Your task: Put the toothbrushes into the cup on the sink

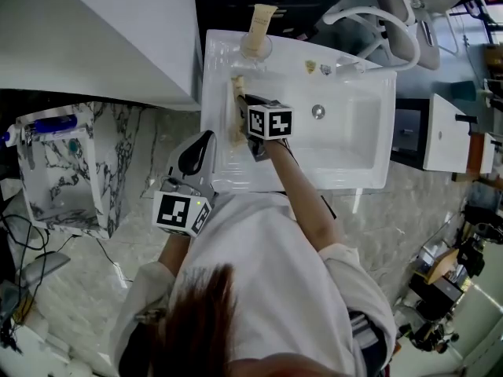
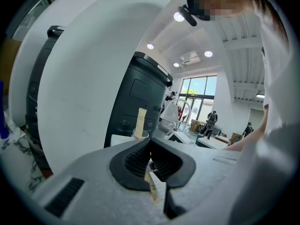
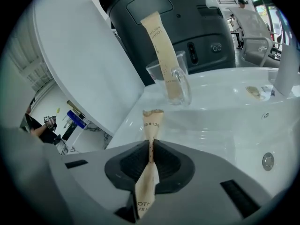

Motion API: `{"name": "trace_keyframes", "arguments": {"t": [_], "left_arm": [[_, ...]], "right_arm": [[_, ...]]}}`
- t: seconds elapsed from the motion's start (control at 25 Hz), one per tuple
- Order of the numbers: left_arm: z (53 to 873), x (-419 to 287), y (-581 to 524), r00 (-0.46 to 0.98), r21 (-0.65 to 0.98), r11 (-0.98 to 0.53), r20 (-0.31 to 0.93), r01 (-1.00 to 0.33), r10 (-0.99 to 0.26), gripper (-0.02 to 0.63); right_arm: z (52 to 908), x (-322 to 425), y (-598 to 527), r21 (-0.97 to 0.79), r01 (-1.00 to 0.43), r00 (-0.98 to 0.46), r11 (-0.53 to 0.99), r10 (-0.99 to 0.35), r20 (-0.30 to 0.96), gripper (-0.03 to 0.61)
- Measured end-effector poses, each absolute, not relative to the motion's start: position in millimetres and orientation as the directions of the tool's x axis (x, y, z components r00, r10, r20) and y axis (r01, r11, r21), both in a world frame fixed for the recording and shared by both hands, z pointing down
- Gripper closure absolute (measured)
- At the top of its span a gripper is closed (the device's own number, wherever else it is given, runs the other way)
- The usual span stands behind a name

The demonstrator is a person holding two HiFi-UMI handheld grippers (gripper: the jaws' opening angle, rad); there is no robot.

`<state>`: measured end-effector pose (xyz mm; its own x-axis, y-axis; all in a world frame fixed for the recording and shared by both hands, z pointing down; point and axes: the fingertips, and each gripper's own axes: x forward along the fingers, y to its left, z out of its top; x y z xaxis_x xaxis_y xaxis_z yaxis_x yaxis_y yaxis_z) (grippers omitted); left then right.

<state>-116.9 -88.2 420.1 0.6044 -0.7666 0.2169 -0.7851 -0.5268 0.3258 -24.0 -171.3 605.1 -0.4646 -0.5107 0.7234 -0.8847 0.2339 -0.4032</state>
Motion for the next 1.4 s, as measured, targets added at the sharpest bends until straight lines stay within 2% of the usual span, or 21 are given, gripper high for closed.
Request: {"name": "trace_keyframes", "arguments": {"t": [0.6,0.88,1.12,1.4], "left_arm": [[401.9,-110.7,-66.0,0.61,0.287,-0.552,0.183,-0.783,-0.771,0.598],[396.0,-105.6,-47.4,0.586,0.269,-0.534,0.175,-0.802,-0.792,0.598],[381.1,-83.3,-34.9,0.581,0.236,-0.542,0.146,-0.807,-0.801,0.598],[362.4,-42.9,-21.1,0.597,0.204,-0.568,0.121,-0.797,-0.793,0.598]], "right_arm": [[501.5,-17.7,-159.3,-0.364,-0.853,-0.512,0.373,-0.731,0.451,0.552],[438.0,-2.8,-140.2,-0.355,-0.836,-0.514,0.418,-0.822,0.243,0.554],[385.0,20.4,-119.5,-0.342,-0.822,-0.51,0.454,-0.856,0.089,0.554],[348.1,61.9,-94.9,-0.328,-0.822,-0.495,0.466,-0.869,0.007,0.554]]}}
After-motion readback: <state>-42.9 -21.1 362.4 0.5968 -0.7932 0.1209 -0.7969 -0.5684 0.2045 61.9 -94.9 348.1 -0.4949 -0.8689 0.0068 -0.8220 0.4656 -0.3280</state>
